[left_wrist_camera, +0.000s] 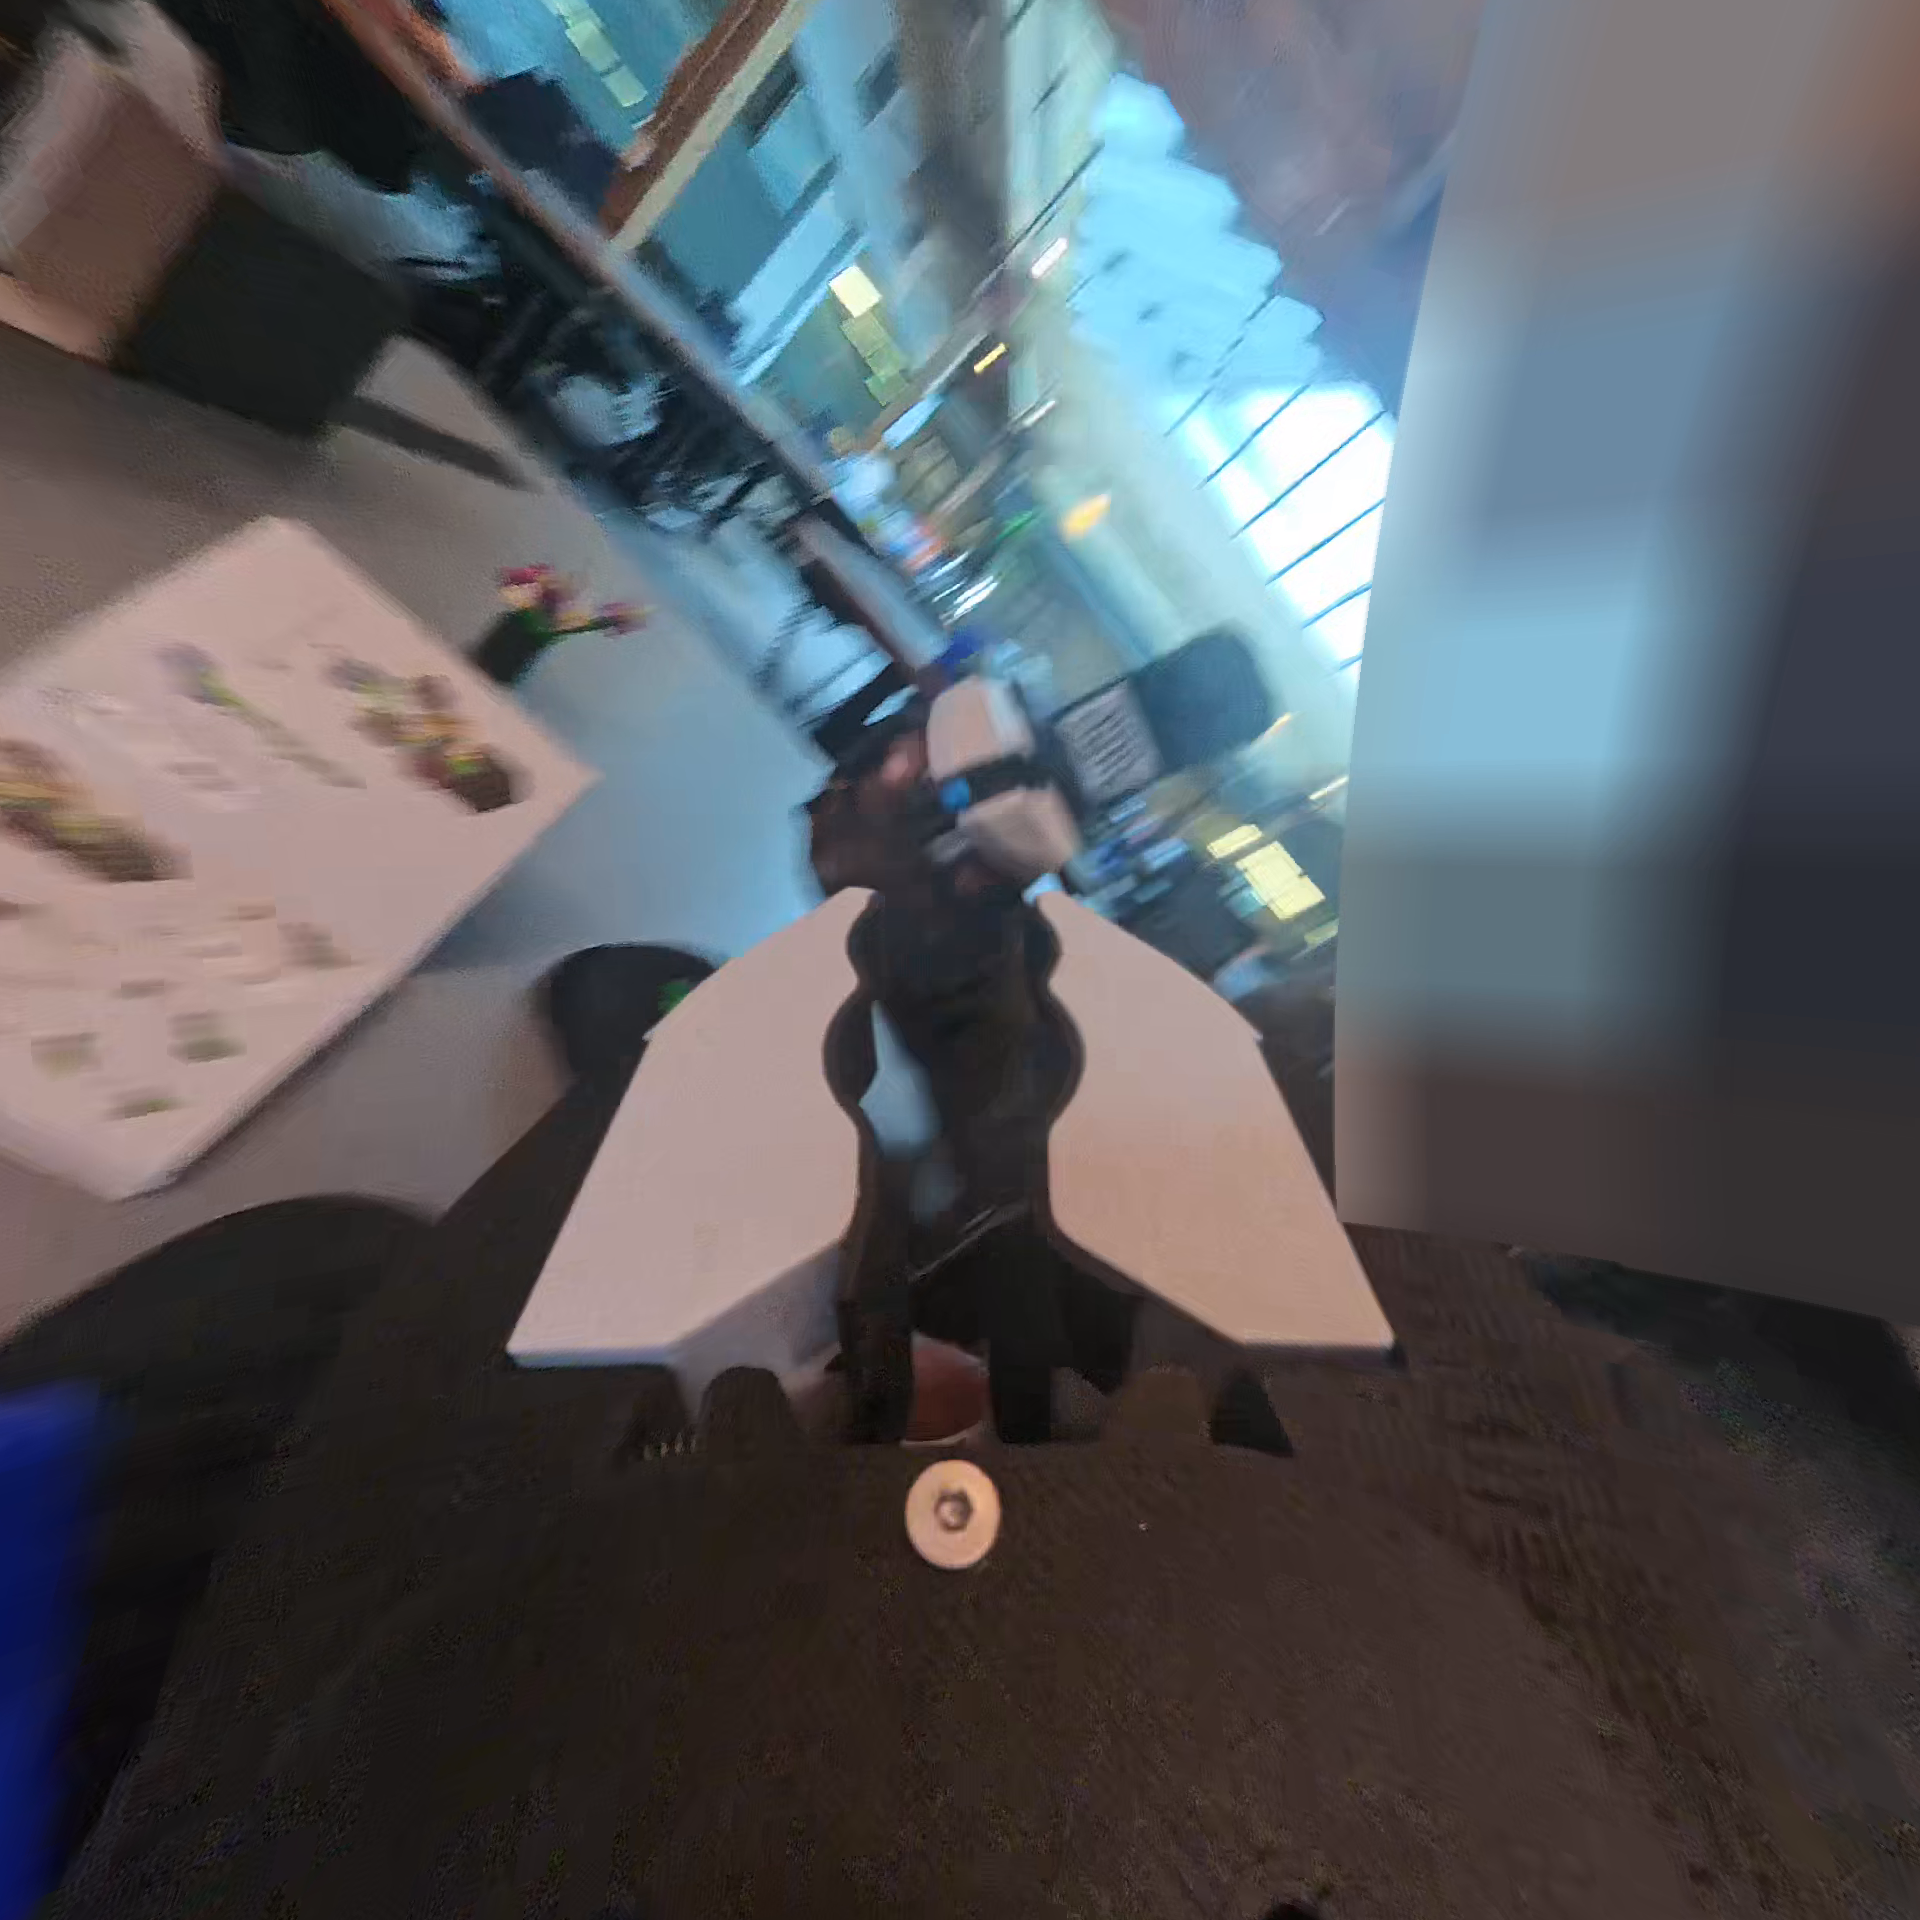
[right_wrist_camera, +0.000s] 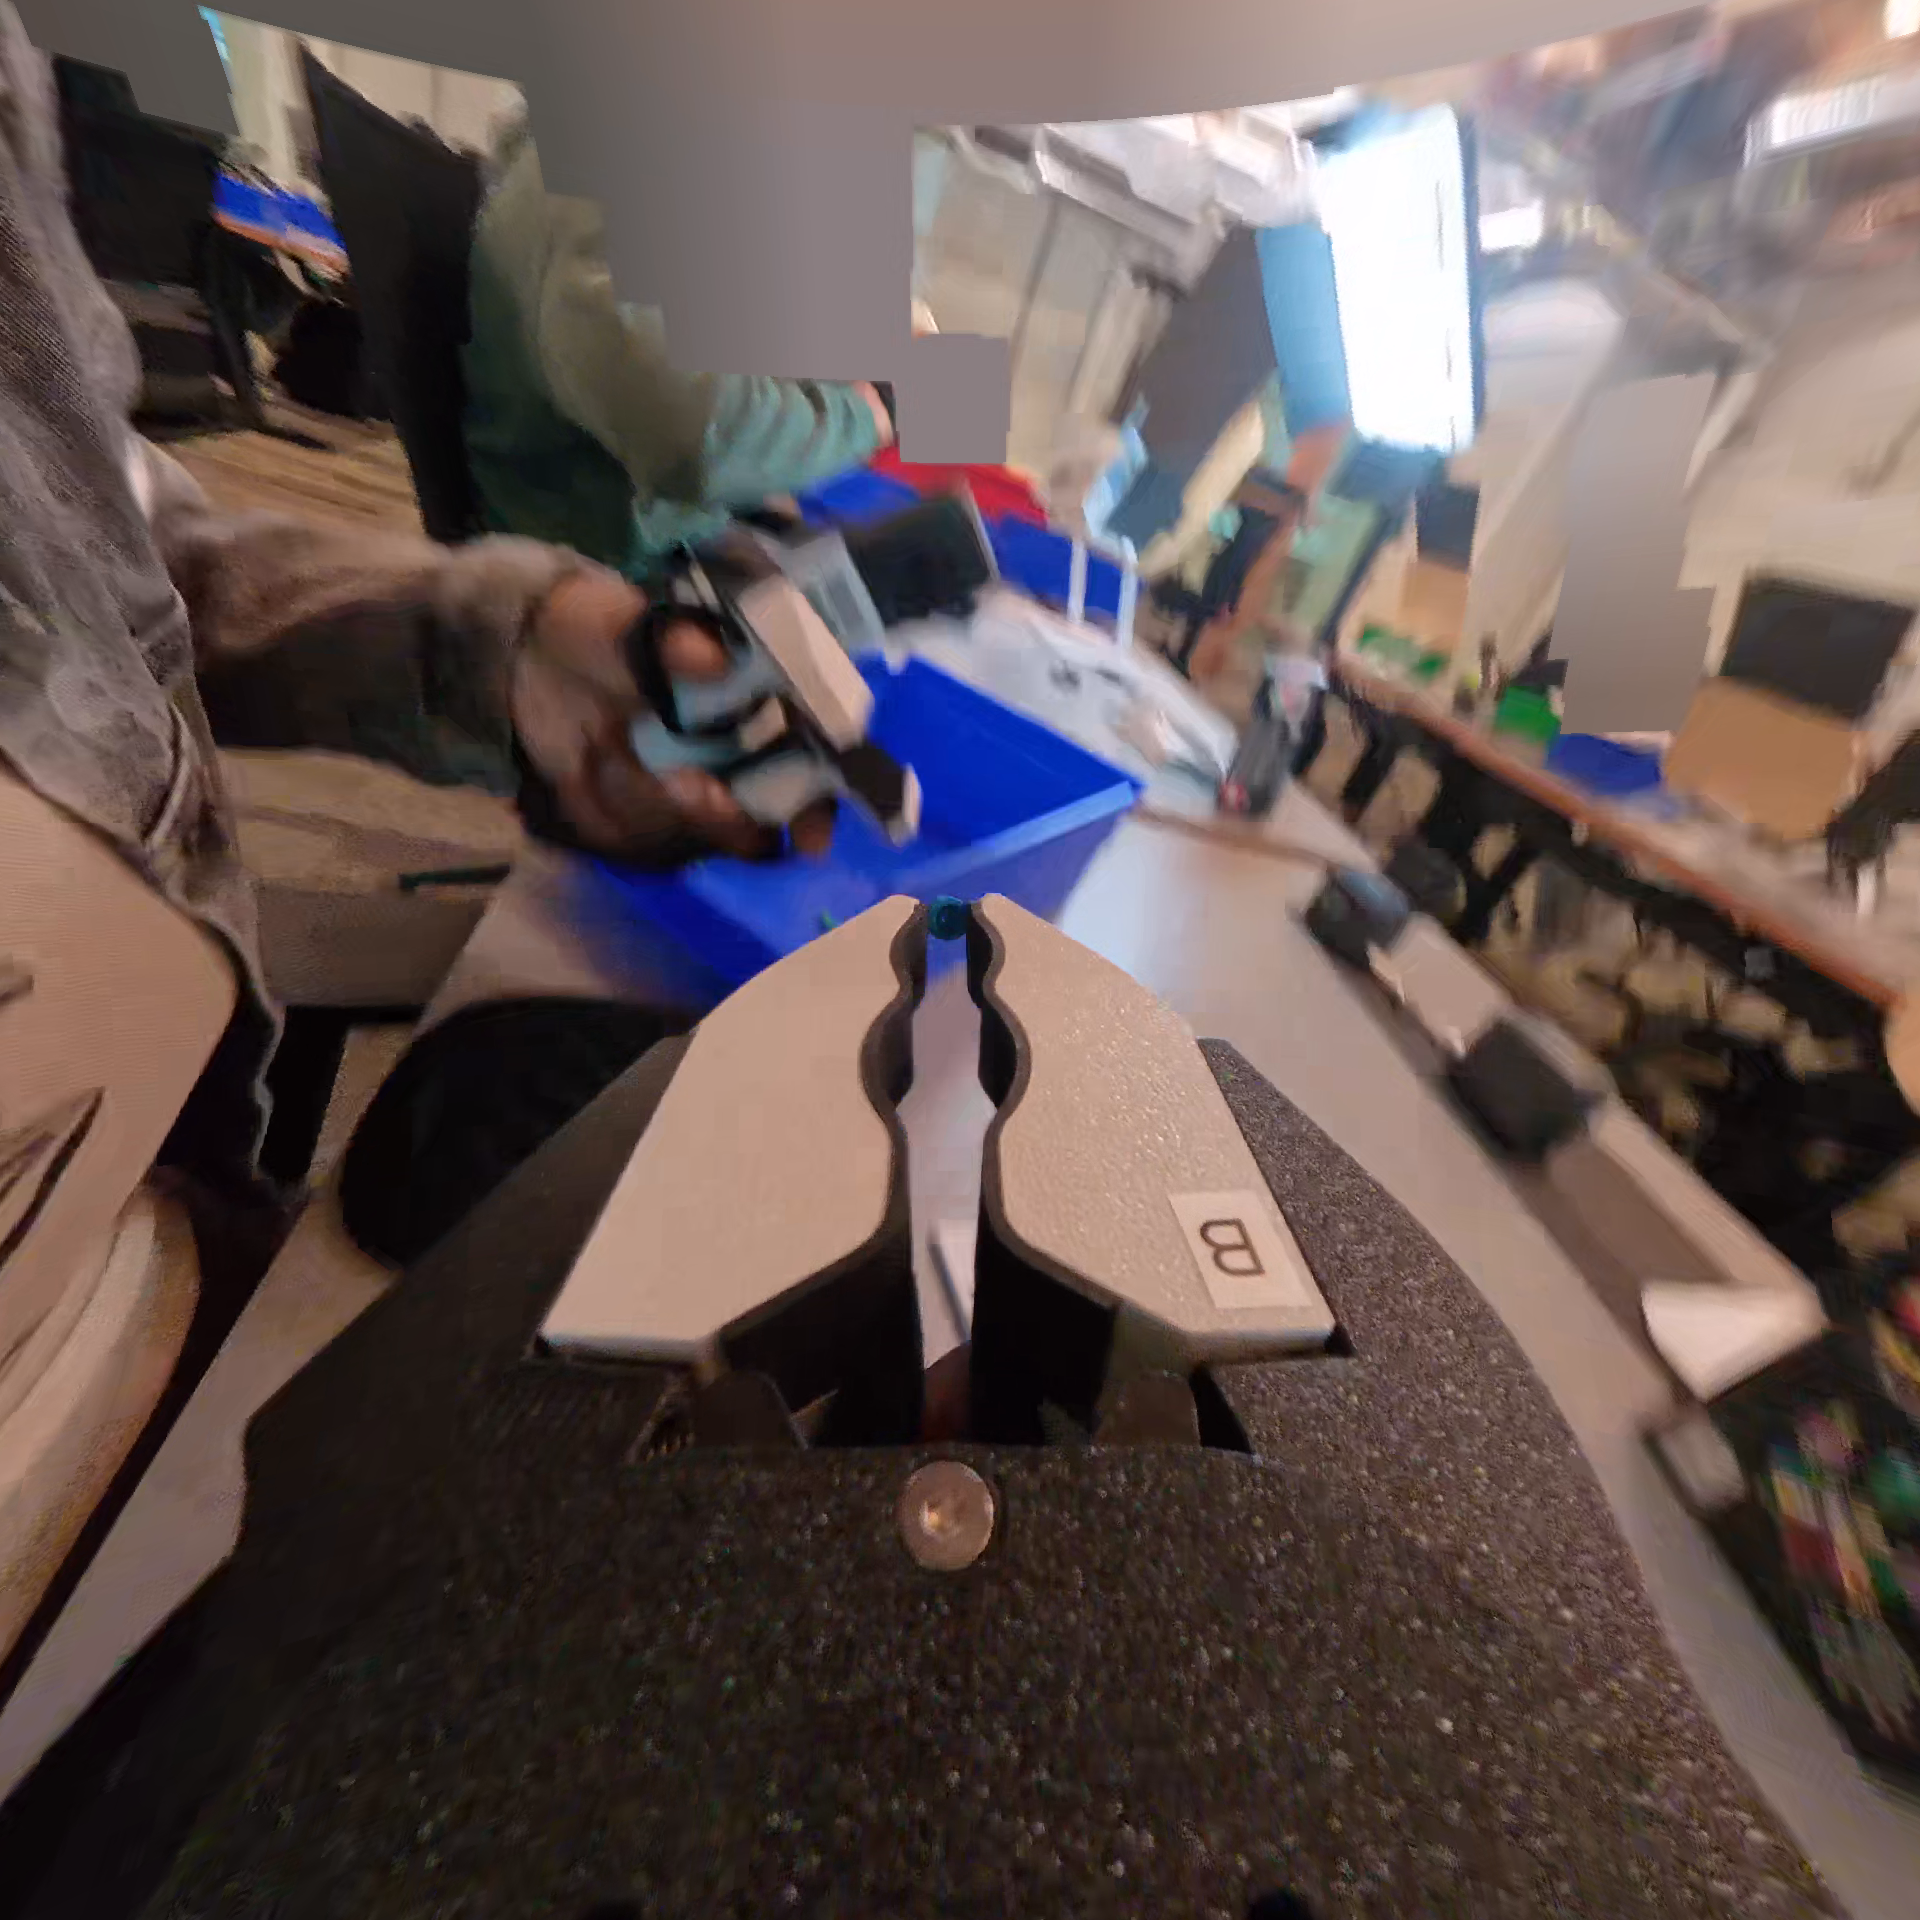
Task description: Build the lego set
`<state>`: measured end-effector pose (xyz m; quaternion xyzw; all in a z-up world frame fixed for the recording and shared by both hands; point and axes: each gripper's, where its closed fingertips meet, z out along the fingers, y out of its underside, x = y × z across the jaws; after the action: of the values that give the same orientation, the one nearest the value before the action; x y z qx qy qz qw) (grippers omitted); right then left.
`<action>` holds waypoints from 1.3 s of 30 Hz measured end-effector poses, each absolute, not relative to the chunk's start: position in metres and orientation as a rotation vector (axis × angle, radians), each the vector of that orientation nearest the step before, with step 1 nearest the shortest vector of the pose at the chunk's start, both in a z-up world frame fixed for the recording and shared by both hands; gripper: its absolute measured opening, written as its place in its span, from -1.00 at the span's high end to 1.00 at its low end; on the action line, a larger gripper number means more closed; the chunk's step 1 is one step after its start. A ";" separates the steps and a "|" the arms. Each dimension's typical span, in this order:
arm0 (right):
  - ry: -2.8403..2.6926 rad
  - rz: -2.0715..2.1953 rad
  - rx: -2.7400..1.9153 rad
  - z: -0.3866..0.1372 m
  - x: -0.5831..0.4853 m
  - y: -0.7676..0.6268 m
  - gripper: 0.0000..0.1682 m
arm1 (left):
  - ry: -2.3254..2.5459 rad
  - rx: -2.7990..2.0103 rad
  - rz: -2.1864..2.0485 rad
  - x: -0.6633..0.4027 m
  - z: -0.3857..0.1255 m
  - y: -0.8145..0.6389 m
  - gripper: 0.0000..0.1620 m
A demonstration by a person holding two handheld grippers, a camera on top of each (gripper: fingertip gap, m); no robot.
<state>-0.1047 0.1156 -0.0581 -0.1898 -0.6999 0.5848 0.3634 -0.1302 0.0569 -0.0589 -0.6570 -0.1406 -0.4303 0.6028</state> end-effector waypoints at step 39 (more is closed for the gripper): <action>-1.936 1.321 -1.289 -0.157 -0.043 0.213 0.80 | 0.725 -2.695 -0.218 -0.231 -0.187 -0.117 0.70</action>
<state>-0.0425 0.2127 -0.1572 -0.4689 -0.7041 0.4804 0.2315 -0.2313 -0.1172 -0.1867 -0.9486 0.2553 -0.0766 0.1704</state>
